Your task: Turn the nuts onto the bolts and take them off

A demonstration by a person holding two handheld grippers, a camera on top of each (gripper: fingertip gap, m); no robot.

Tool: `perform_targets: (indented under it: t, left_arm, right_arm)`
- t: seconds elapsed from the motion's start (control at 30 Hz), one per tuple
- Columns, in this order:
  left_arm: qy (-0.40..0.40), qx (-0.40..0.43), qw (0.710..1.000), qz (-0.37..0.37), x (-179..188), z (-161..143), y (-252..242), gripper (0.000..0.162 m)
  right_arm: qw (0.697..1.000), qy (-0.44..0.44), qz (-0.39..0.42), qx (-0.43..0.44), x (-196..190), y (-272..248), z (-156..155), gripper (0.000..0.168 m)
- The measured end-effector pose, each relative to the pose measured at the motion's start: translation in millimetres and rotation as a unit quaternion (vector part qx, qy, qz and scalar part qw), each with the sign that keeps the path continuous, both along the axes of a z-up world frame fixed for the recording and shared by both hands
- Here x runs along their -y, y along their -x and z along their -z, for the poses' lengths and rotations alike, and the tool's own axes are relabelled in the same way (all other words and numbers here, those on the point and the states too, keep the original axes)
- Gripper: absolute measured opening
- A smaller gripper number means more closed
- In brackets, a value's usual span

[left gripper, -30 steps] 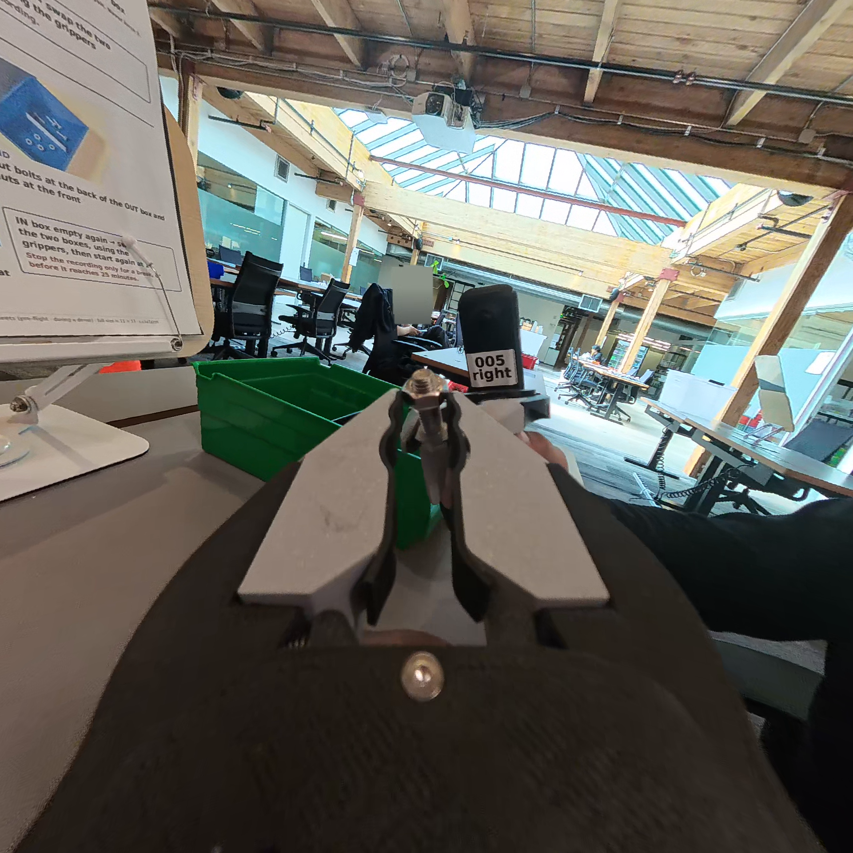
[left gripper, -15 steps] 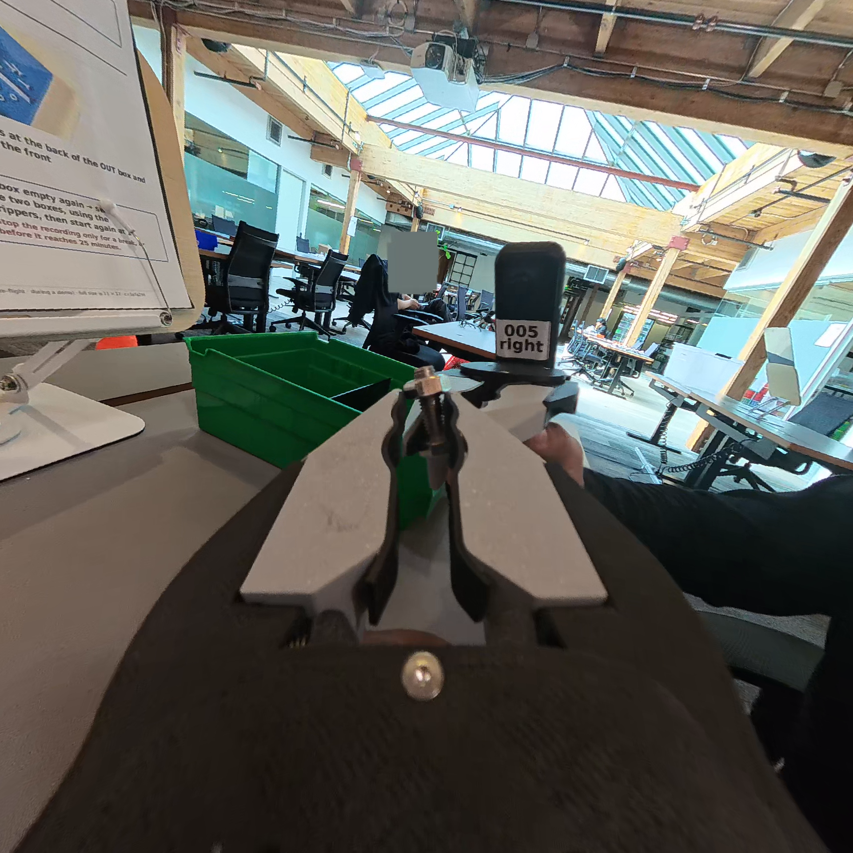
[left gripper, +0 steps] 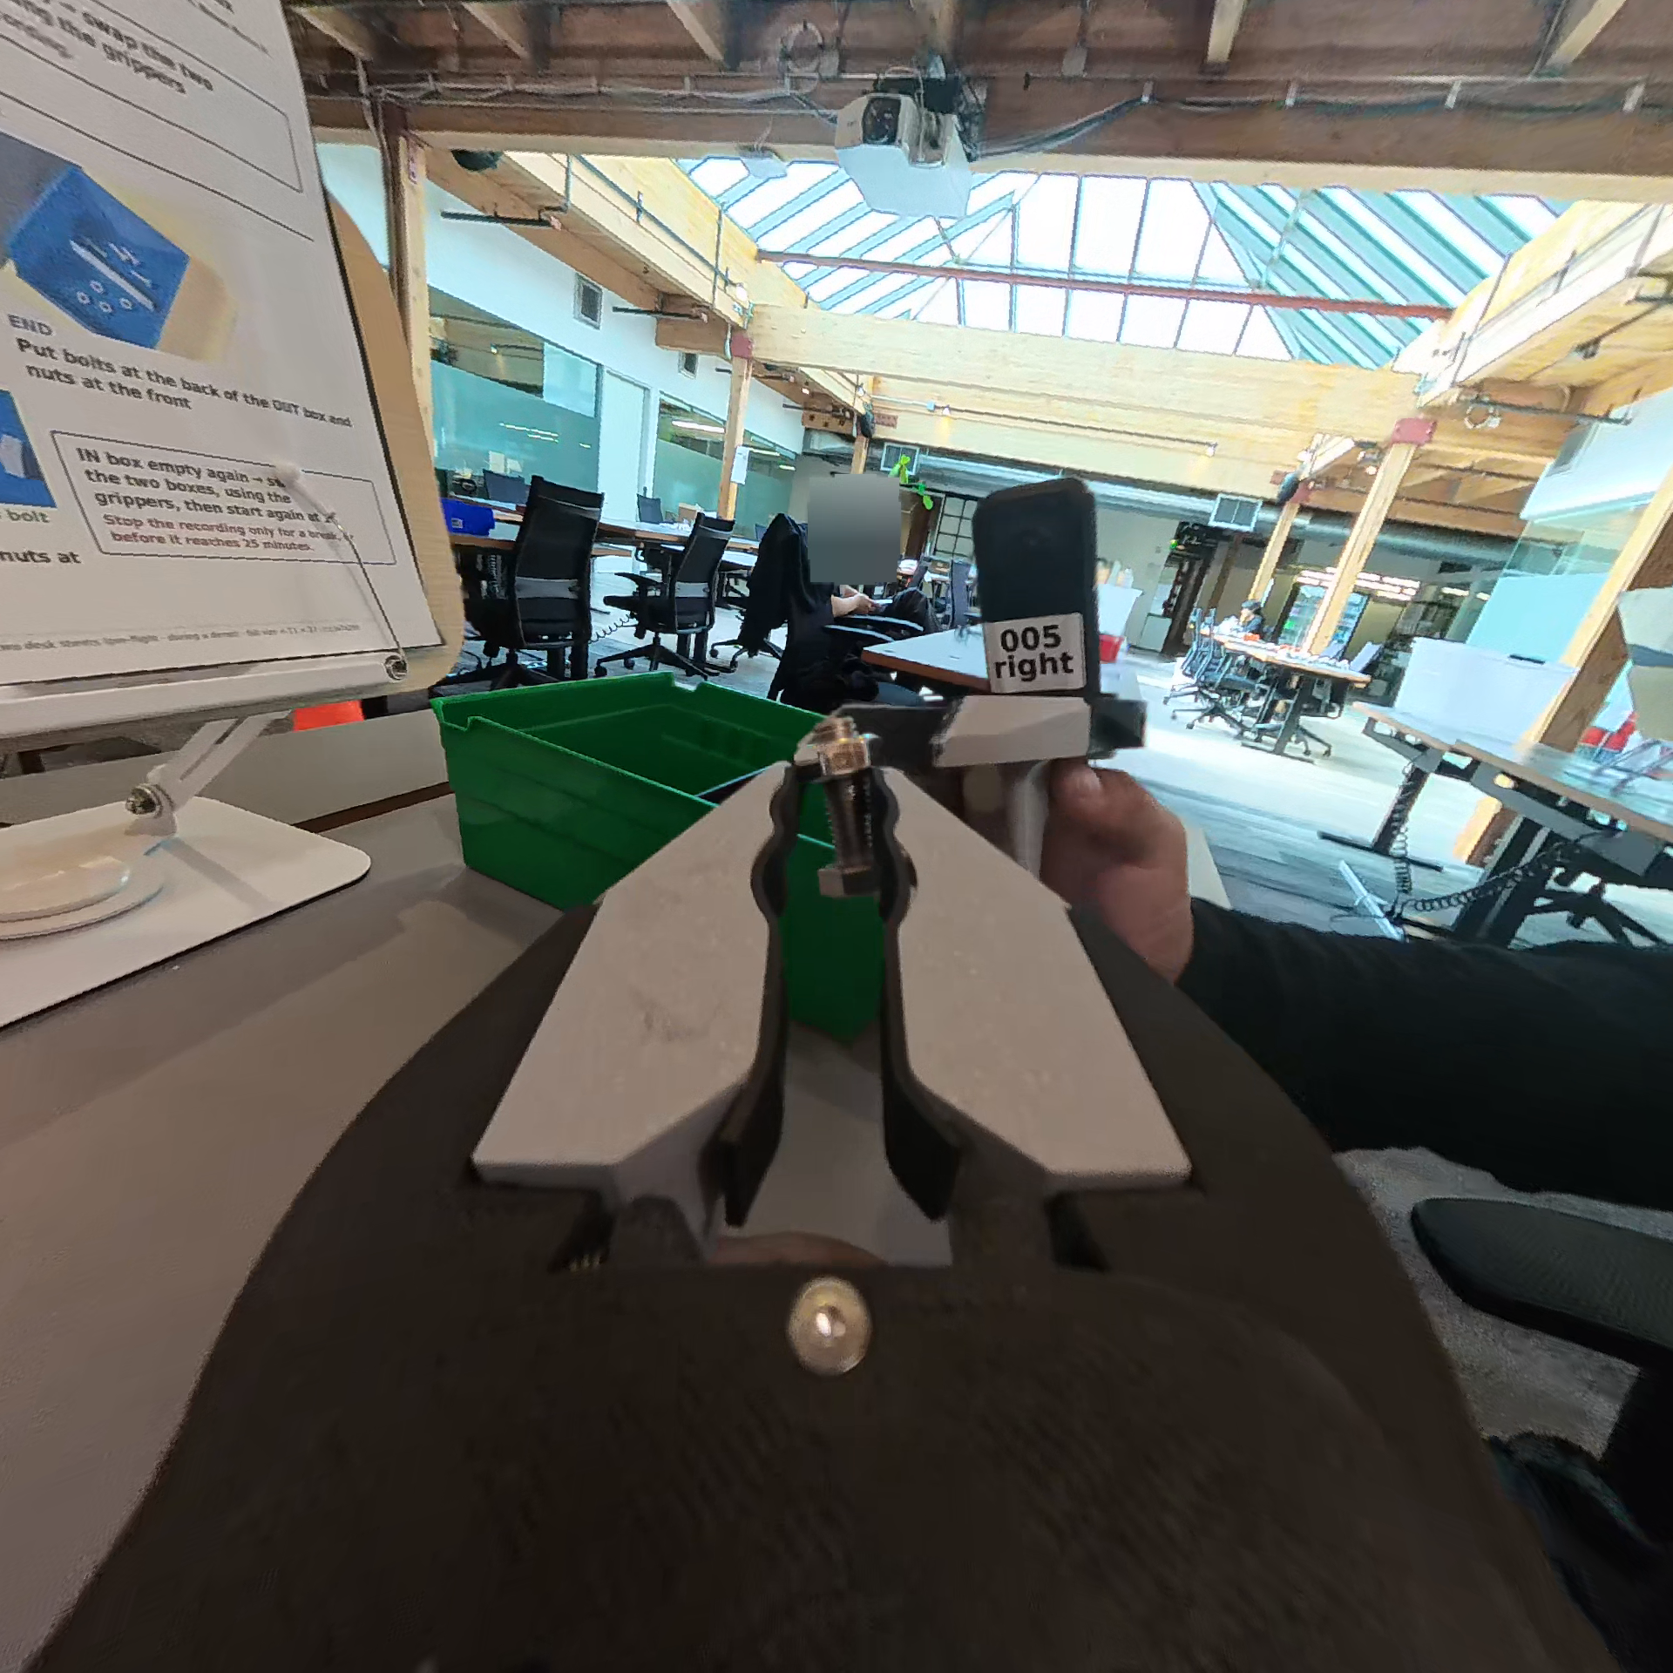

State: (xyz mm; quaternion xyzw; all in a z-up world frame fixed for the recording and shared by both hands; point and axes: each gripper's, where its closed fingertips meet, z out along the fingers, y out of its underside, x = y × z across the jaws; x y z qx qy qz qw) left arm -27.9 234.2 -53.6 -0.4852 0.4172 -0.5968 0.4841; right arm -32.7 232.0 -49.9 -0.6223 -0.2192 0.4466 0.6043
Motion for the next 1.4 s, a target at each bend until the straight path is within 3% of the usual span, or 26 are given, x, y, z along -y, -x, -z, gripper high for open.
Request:
perform_targets:
  t: [0.2,0.43,0.53,0.63,0.83,1.4]
  left_arm:
    - [-0.020,-0.006,1.000,0.002,5.5,2.3,-2.9,0.013]
    - [-0.026,-0.001,1.000,0.001,5.7,1.4,-2.3,0.013]
    - [-0.027,0.009,1.000,0.010,8.5,-1.3,-1.0,0.013]
    - [-0.061,0.001,0.998,-0.017,6.0,0.8,-1.9,0.013]
    - [-0.125,-0.009,0.991,-0.056,5.1,2.4,-3.1,0.013]
    - [-0.083,-0.020,0.995,-0.042,2.6,7.2,-5.9,0.013]
  right_arm:
    - [1.000,0.014,-0.014,-0.005,0.6,2.5,2.0,0.013]
    - [1.000,0.020,-0.018,-0.016,0.1,2.0,1.4,0.015]
    - [1.000,0.017,-0.015,-0.012,0.4,3.2,0.7,0.023]
    - [1.000,0.011,-0.007,-0.003,-0.1,3.2,1.6,0.015]
    - [1.000,-0.004,0.010,0.022,0.3,3.7,2.1,0.014]
    - [0.999,-0.001,0.031,0.036,-4.2,0.2,4.3,0.014]
